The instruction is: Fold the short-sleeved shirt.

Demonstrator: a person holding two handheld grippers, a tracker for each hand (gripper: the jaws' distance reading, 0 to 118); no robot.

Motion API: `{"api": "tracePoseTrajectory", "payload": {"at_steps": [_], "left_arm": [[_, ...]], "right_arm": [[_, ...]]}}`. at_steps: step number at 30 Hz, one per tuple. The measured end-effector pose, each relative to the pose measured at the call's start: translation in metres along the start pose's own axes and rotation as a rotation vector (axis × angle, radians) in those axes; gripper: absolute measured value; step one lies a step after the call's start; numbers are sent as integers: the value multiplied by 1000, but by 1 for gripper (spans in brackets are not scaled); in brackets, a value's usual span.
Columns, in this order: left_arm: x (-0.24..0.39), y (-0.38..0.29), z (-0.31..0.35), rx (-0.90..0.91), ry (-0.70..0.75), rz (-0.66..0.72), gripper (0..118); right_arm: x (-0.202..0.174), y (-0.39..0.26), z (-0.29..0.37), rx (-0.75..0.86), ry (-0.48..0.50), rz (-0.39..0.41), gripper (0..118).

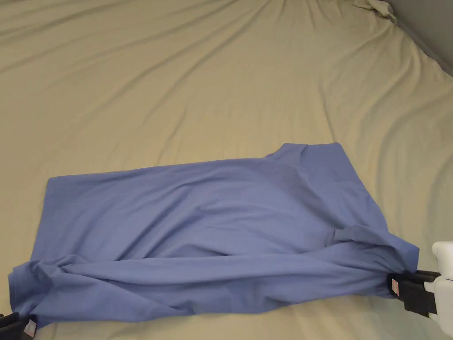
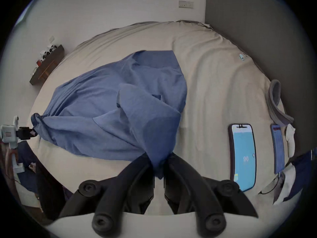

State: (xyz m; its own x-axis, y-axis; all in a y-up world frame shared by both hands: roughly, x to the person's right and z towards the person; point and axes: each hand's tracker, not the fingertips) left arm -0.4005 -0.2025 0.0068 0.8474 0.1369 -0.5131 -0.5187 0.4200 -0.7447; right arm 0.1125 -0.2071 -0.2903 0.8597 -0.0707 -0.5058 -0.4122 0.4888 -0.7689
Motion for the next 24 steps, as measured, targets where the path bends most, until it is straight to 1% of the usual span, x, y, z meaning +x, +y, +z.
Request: {"api": "tracePoseTrajectory", "payload": {"at_steps": [6,7,8,9,10,11,12,14,16,18,19,20,21,22,23,24], "left_arm": [[-2,-1,-16,-43,16,-7,9],[-3,0,-18,-43,15,2,11],[-5,1,-16,-35,2,32,25],[-8,2,-12,-30,-7,81,65],[-10,1,-5,-10,10,100,77],[-9,0,6,27,13,86,77],[-8,0,22,73,23,80,77],[-5,5,54,130,55,83,77],[2,17,87,241,64,60,77],[11,36,109,319,34,25,77],[17,43,116,372,19,-12,76],[23,51,120,418,19,-70,67],[29,64,119,435,40,-91,27],[33,76,114,410,62,-91,0],[35,83,112,431,75,-95,0],[38,95,107,406,75,-110,0]], "right_arm": [[-1,-8,-21,-49,-13,-1,10],[-1,-6,-23,-55,-14,7,19],[0,-3,-23,-68,-7,6,46],[-1,0,-20,-79,-20,2,93],[-3,2,-16,-91,-27,10,103],[-5,2,-8,-82,-26,31,103],[-8,6,6,-40,-43,56,103],[-14,13,31,-12,-42,53,103],[-23,31,55,85,-18,58,103],[-34,52,71,182,13,56,103],[-39,62,75,226,32,57,102],[-43,70,77,269,53,58,99],[-48,80,77,301,68,63,75],[-56,89,74,294,61,72,32],[-61,94,69,315,26,67,2],[-64,99,66,364,19,59,2]]}}
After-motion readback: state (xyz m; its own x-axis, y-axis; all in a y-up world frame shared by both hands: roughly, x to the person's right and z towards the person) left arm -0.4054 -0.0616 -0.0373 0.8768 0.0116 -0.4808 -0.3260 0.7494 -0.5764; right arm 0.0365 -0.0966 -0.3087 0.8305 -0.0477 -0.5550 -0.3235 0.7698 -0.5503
